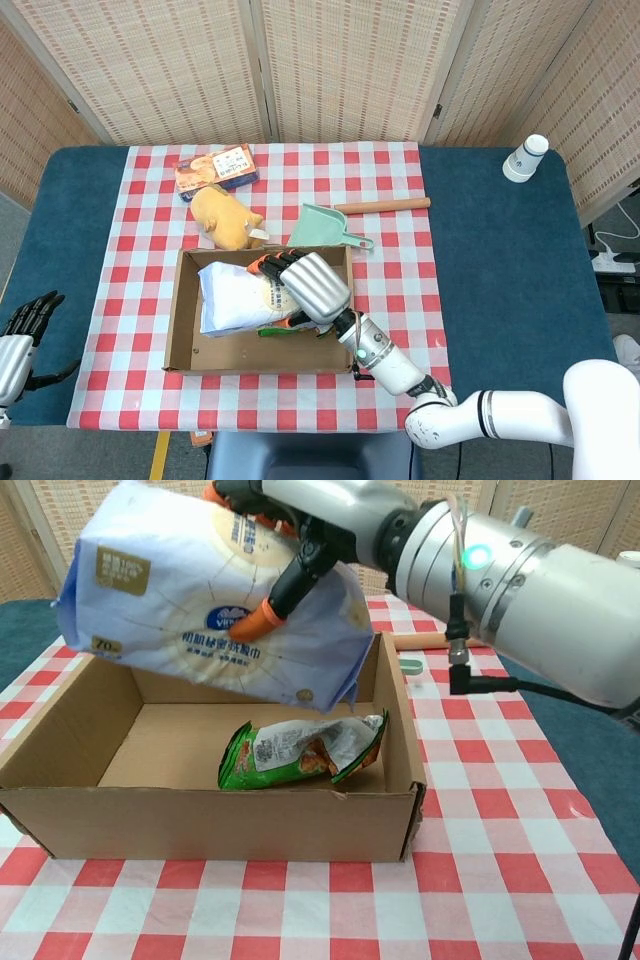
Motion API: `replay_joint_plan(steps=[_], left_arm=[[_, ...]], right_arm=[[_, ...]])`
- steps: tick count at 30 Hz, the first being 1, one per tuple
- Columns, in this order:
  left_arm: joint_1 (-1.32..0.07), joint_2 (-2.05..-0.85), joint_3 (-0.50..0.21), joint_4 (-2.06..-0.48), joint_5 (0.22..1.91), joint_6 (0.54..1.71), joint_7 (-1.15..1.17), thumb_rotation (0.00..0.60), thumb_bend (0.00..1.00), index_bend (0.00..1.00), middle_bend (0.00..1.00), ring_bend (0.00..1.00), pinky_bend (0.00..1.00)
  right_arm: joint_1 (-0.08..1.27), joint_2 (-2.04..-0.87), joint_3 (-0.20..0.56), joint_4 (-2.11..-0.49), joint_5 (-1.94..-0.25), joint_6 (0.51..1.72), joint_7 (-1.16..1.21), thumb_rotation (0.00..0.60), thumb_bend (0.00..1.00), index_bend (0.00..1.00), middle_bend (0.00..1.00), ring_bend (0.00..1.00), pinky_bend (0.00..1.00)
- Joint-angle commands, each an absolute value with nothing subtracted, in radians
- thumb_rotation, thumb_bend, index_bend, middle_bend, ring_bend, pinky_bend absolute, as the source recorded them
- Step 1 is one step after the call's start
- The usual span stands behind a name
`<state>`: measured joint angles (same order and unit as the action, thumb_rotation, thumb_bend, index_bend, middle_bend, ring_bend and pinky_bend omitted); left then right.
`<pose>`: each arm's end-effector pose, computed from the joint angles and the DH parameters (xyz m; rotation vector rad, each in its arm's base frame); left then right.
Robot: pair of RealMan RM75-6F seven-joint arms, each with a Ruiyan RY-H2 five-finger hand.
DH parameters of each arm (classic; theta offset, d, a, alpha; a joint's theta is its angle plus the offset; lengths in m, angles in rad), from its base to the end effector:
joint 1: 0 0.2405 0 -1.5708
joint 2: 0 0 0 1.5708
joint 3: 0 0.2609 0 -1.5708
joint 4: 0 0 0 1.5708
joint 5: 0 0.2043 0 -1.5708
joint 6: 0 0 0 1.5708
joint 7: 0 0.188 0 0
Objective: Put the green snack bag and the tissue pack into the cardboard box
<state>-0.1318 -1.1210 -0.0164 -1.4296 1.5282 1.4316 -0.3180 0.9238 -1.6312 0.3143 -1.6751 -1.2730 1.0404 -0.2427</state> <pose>-0.3404 0.2365 0.1698 -1.4062 -1.0374 -0.9938 0.0343 -0.3544 -0.0158 1.9748 -0.8932 1.5206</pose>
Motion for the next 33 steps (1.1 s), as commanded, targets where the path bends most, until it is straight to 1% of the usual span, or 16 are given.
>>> replay_joint_plan(steps=[1, 2, 3, 4, 5, 6, 7, 14, 19, 22, 25, 28, 31, 33], left_arm=[[-0.131, -1.118, -0.015, -1.43, 1.531, 1.433, -0.324, 0.6, 0.2, 0.0, 0.0, 0.0, 0.08], [-0.131, -1.118, -0.015, -1.43, 1.531, 1.432, -0.325, 0.6, 0.2, 0.0, 0.0, 0.0, 0.08], [-0.132, -1.117, -0.015, -1.43, 1.531, 1.431, -0.327, 0.6, 0.2, 0.0, 0.0, 0.0, 0.08], [-0.132, -1.117, -0.014, -1.43, 1.531, 1.43, -0.328, 0.6, 0.2, 0.0, 0.0, 0.0, 0.08], [-0.132, -1.116, -0.014, -1.43, 1.532, 1.431, -0.329, 0.6, 0.2, 0.0, 0.0, 0.0, 0.08], [-0.132, -1.116, -0.014, -1.43, 1.532, 1.431, -0.329, 0.6, 0.2, 0.0, 0.0, 0.0, 0.07], [-0.131, -1.116, -0.013, -1.431, 1.532, 1.431, -0.33, 0.6, 0.2, 0.0, 0.0, 0.0, 0.07], [-0.132, -1.118, -0.012, -1.432, 1.534, 1.431, -0.324, 0.6, 0.2, 0.0, 0.0, 0.0, 0.07], [-0.131, -1.12, -0.012, -1.427, 1.533, 1.431, -0.322, 0.6, 0.2, 0.0, 0.0, 0.0, 0.08], [-0.132, -1.121, -0.012, -1.425, 1.531, 1.428, -0.322, 0.6, 0.2, 0.0, 0.0, 0.0, 0.07], [-0.132, -1.122, -0.012, -1.425, 1.533, 1.428, -0.321, 0.6, 0.2, 0.0, 0.0, 0.0, 0.07], [-0.132, -1.121, -0.012, -1.425, 1.532, 1.429, -0.322, 0.6, 0.2, 0.0, 0.0, 0.0, 0.07], [-0.132, -1.12, -0.012, -1.426, 1.531, 1.429, -0.322, 0.6, 0.2, 0.0, 0.0, 0.0, 0.07], [-0.132, -1.121, -0.013, -1.427, 1.53, 1.429, -0.319, 0.6, 0.2, 0.0, 0.0, 0.0, 0.07]], right_arm=[[0.944, -1.622, 0.306, -1.687, -1.23, 0.988, -0.261, 0.6, 0.01, 0.41, 0.43, 0.31, 0.52], [0.947, -1.614, 0.306, -1.693, -1.214, 0.972, -0.263, 0.6, 0.0, 0.35, 0.36, 0.23, 0.4], [0.951, -1.606, 0.306, -1.701, -1.194, 0.955, -0.268, 0.6, 0.0, 0.24, 0.26, 0.12, 0.24], [0.955, -1.597, 0.307, -1.708, -1.176, 0.943, -0.278, 0.6, 0.0, 0.13, 0.14, 0.05, 0.11], [0.959, -1.588, 0.309, -1.713, -1.16, 0.94, -0.299, 0.6, 0.0, 0.05, 0.06, 0.01, 0.03], [0.961, -1.582, 0.311, -1.72, -1.146, 0.938, -0.312, 0.6, 0.0, 0.01, 0.02, 0.0, 0.0], [0.962, -1.577, 0.314, -1.728, -1.133, 0.939, -0.321, 0.6, 0.0, 0.0, 0.0, 0.0, 0.0], [0.957, -1.562, 0.316, -1.751, -1.13, 0.975, -0.336, 0.6, 0.0, 0.0, 0.0, 0.0, 0.0], [0.945, -1.54, 0.313, -1.767, -1.171, 1.003, -0.322, 0.6, 0.0, 0.0, 0.0, 0.0, 0.0], [0.928, -1.503, 0.317, -1.793, -1.187, 1.029, -0.322, 0.6, 0.0, 0.0, 0.0, 0.0, 0.0], [0.891, -1.448, 0.317, -1.828, -1.207, 1.08, -0.33, 0.6, 0.0, 0.0, 0.0, 0.0, 0.0], [0.826, -1.378, 0.3, -1.873, -1.245, 1.153, -0.316, 0.6, 0.0, 0.0, 0.0, 0.0, 0.0], [0.738, -1.282, 0.265, -1.913, -1.293, 1.228, -0.291, 0.6, 0.0, 0.0, 0.0, 0.0, 0.0], [0.672, -1.202, 0.228, -1.927, -1.328, 1.274, -0.277, 0.6, 0.0, 0.0, 0.0, 0.0, 0.0]])
